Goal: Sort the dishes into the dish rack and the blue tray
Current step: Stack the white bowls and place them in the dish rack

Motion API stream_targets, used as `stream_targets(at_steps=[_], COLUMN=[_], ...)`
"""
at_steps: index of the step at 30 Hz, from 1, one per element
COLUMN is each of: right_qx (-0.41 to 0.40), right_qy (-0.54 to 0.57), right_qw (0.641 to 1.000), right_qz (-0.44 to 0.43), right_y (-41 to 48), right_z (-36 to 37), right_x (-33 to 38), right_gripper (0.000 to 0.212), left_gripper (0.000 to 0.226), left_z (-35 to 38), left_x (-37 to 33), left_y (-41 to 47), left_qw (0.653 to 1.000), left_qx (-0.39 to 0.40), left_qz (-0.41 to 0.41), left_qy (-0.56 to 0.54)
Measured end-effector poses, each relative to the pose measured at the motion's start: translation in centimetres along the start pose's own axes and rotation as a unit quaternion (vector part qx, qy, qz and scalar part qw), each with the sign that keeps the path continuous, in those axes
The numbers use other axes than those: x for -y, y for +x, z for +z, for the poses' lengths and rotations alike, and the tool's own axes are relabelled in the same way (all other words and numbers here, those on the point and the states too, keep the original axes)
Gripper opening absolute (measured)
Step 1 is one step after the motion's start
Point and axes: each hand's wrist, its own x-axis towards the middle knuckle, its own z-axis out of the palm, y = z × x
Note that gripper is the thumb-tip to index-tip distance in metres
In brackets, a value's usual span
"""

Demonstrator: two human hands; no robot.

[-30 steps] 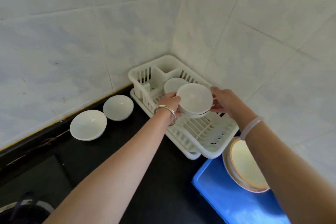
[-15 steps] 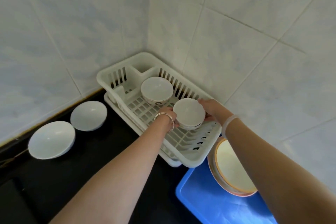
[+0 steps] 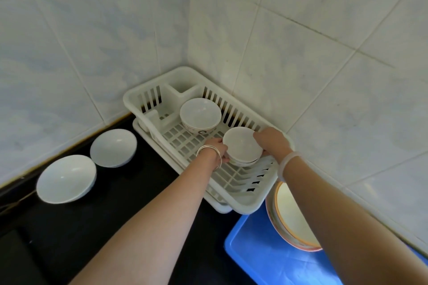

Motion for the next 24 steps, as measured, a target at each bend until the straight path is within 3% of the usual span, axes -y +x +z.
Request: stream_targets(at_steps=[9,11,14,16,19,24], right_qx=[-0.041,-0.062,-0.075,-0.06,-0.021,0.061], right_qy=[-0.037,-0.013,0.077,0.15,0.242,0.239], right_qw=[0.998,0.996,0.989,0.979,0.959,0.952], right_qz=[-0.038,-0.056,-0.097,-0.125,-0.145,-0.179], right_y=[-2.8,-3.8,-5.9,-7.9,-11.1,-14.2], right_z=[-0.7,-1.0,-0.4,0.7,3.2,9.7], right_x=[-0.2,0.2,1.6,3.0,5.2,9.2], right_gripper=[0.029,0.029,0.032,0.031,0.025,0.017], left_gripper=[0.03,0.019,0.026,0.038,0.034,0.037], left_z=[-0.8,-1.6,-3.4,-5.3,-9.1,-16.6], left_x=[-0.1,-0.3,0.0,0.5,2.0,7.0], left_y=[-0.6,-1.4,-3.4,-5.4,-8.6,-12.7], left_qw=[0.998,0.998,0.993,0.986,0.971,0.943], left_qx=[-0.006,-0.012,-0.029,-0.062,-0.121,-0.256], left_qz=[0.046,0.061,0.116,0.155,0.207,0.21], left_qy=[0.035,0.024,0.017,0.027,0.016,0.023])
